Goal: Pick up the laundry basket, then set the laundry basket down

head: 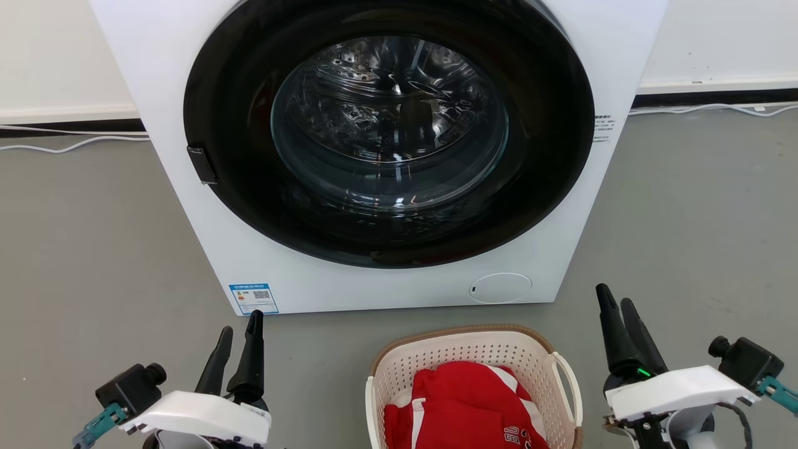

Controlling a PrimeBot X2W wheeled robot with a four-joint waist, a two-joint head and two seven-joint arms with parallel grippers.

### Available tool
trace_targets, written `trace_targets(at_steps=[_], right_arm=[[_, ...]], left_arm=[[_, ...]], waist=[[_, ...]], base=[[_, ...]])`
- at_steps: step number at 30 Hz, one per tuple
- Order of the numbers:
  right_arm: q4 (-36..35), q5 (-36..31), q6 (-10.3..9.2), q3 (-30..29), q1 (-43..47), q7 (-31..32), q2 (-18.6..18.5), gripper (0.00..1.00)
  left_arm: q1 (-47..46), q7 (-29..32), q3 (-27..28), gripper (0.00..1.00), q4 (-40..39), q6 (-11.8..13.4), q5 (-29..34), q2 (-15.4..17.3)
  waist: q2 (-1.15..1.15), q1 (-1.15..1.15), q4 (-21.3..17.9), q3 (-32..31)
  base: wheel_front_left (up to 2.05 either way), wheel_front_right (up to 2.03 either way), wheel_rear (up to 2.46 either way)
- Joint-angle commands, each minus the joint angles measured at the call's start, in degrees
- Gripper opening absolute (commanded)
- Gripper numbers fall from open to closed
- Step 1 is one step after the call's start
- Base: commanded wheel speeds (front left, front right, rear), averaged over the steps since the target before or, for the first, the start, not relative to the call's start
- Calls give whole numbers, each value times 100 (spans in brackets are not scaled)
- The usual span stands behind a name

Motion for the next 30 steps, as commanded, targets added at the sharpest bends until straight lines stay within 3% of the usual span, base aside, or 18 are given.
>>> trace_targets(at_steps=[1,30], right_arm=[[-183,-183,26,113,-323,-94,-29,100],[-171,-2188,36,343,-436,-598,-44,100]], left_arm=[[-233,-74,71,100,-199,53,190,50],[-244,-578,-124,100,-393,207,2044,77]], waist=[[0,0,-4,1],[0,0,-76,19]], base=[[0,0,0],[0,0,0]])
